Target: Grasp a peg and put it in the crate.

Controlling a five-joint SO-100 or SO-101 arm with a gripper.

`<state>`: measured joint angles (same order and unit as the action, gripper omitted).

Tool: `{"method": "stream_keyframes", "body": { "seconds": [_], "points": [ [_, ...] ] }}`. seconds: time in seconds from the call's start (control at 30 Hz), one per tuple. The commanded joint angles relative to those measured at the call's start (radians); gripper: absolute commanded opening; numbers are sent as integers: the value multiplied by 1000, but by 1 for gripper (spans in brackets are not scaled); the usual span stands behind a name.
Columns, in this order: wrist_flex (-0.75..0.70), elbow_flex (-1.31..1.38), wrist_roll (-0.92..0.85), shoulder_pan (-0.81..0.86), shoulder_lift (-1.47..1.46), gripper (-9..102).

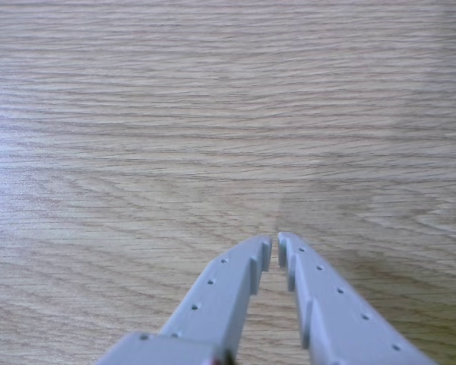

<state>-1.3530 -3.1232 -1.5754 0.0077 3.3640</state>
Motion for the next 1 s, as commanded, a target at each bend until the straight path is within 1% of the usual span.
{"method": "stream_keyframes", "body": {
  "seconds": [0.0, 0.73, 0.87, 0.97],
  "points": [
    [9, -21, 3, -11, 31, 0],
    [-3, -14, 6, -18, -2, 0],
    [-43, 121, 9, -26, -123, 0],
    [-94, 250, 32, -92, -256, 0]
  ]
}}
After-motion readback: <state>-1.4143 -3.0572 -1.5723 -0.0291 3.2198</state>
